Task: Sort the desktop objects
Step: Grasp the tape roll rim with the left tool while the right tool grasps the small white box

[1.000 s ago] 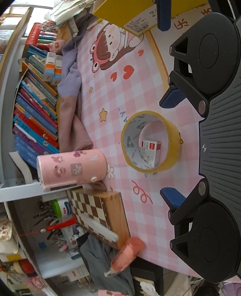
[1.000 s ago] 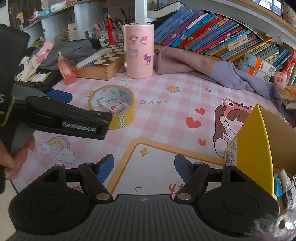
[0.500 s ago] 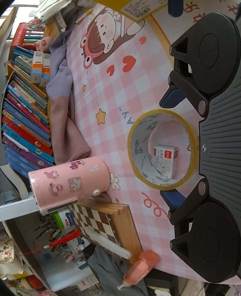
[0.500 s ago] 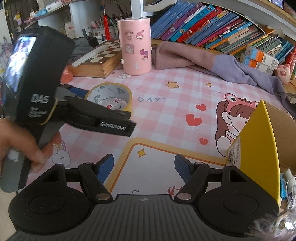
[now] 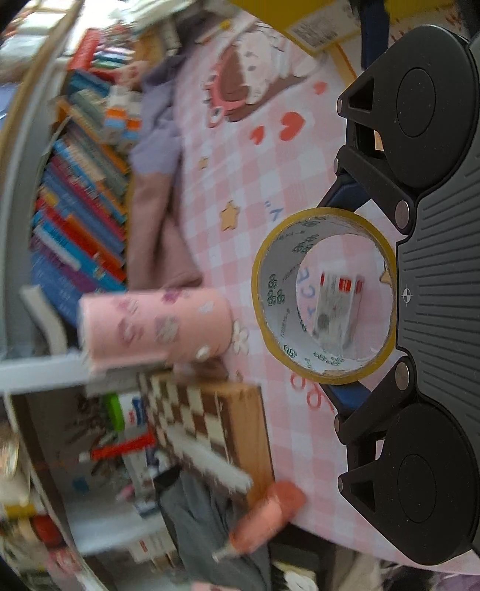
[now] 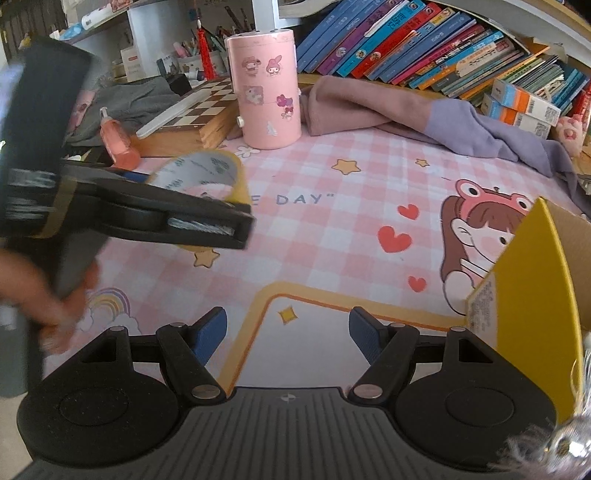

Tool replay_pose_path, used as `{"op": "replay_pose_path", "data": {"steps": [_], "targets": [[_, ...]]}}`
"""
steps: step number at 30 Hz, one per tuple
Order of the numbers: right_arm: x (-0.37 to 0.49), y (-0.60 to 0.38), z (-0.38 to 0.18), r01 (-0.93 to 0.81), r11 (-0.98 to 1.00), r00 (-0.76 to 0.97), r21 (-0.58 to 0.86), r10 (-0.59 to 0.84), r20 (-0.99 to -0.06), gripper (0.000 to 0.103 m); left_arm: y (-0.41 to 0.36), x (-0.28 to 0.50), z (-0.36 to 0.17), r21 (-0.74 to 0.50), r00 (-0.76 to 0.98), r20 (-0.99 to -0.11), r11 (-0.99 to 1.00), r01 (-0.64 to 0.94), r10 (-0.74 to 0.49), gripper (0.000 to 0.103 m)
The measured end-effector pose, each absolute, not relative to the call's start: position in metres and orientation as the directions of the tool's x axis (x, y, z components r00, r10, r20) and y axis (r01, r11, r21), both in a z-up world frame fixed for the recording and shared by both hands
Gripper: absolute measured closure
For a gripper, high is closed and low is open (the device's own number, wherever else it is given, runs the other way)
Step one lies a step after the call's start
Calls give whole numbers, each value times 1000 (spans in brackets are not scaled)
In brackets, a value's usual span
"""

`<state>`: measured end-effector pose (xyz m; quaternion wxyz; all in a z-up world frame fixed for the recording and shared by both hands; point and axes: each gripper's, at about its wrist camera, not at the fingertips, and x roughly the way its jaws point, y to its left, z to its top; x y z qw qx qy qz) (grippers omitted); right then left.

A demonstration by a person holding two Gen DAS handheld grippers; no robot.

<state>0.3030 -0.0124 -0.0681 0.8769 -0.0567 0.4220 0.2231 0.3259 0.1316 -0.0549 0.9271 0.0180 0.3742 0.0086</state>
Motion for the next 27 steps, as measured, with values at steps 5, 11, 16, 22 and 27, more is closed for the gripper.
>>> {"op": "replay_pose_path", "data": {"steps": [5, 11, 16, 22, 27], "targets": [[317, 2, -67, -454, 886, 544, 96, 362, -757, 32, 163, 296, -32, 0, 738, -670, 993, -116, 86, 12], [337, 29, -74, -441, 893, 548, 86, 344, -762, 32, 196, 261, -20, 1, 711, -681, 972, -236, 174, 12], [348, 52, -80, -461, 883, 554, 90, 366, -748, 32, 213, 243, -18, -19, 688, -692, 948, -319, 217, 12], [363, 76, -89, -484, 872, 551, 78, 372, -747, 33, 217, 233, -20, -34, 673, -703, 935, -353, 229, 12], [373, 85, -96, -475, 872, 545, 121, 399, -738, 34, 217, 226, -18, -34, 670, -706, 933, -357, 231, 12]]}}
